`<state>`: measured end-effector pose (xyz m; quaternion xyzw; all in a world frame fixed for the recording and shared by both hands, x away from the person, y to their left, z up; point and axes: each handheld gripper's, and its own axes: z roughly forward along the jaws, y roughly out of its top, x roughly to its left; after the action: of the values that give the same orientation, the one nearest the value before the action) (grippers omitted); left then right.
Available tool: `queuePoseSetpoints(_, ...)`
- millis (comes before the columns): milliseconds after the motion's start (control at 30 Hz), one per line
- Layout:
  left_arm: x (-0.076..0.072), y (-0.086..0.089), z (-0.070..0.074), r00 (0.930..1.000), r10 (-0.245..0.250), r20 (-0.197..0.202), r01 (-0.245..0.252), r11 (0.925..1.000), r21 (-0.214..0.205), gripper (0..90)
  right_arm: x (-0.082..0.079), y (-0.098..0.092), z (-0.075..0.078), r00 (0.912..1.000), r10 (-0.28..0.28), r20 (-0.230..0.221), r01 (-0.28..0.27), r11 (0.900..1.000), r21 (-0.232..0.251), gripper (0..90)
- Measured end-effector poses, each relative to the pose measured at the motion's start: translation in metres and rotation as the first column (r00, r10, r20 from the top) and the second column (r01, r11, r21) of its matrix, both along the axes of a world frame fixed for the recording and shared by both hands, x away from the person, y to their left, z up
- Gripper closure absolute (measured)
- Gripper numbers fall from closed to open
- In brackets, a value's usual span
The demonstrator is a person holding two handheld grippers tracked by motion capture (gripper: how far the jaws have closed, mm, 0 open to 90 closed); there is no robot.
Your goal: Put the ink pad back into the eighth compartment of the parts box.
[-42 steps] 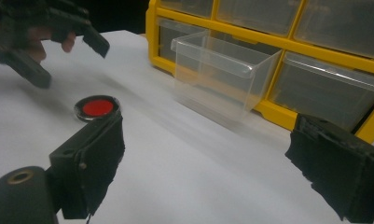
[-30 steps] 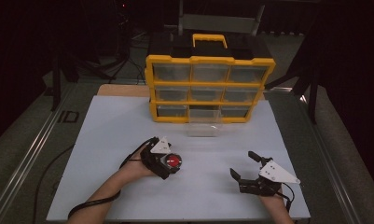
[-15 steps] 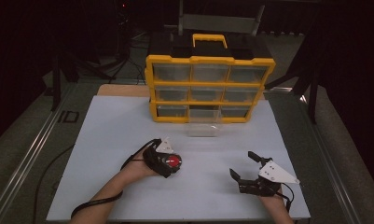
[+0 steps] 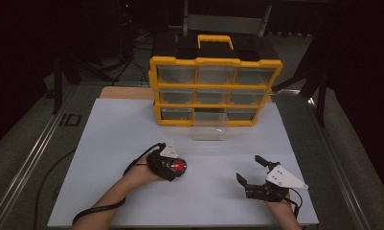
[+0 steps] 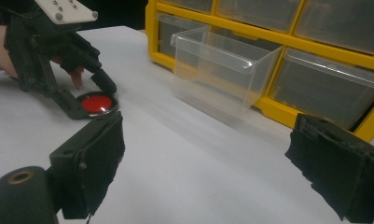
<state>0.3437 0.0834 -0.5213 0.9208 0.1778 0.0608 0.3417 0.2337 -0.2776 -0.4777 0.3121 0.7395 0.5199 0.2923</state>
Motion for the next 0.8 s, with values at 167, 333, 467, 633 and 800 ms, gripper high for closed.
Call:
queuePoseSetpoints(167,0.002,-0.003,0.003,0.9999,-0.009,-0.006,0.009,0.9993,0.035,30.8,0.0,0.0,0.0,1.0,0.001,0.002,-0.001,1.0,0.001,10.1)
queuePoseSetpoints(333,0.002,-0.004,0.004,0.9999,-0.015,-0.004,0.015,0.9991,0.04,31.0,0.0,0.0,0.0,1.0,0.002,0.003,-0.002,1.0,-0.001,10.1)
queuePoseSetpoints(467,0.002,-0.005,0.005,0.9998,-0.018,-0.001,0.018,0.9987,0.048,31.1,0.0,0.0,0.0,1.0,0.002,0.0,-0.002,1.0,0.002,10.1)
queuePoseSetpoints(633,0.002,-0.004,0.009,0.9996,-0.029,0.002,0.029,0.9974,0.066,31.1,0.0,0.0,0.001,1.0,0.001,0.001,-0.001,1.0,0.004,10.2)
queuePoseSetpoints(800,0.003,0.005,0.021,0.9984,-0.053,-0.021,0.054,0.9969,0.056,31.1,0.0,0.0,0.001,1.0,0.001,0.004,-0.001,1.0,0.005,10.1)
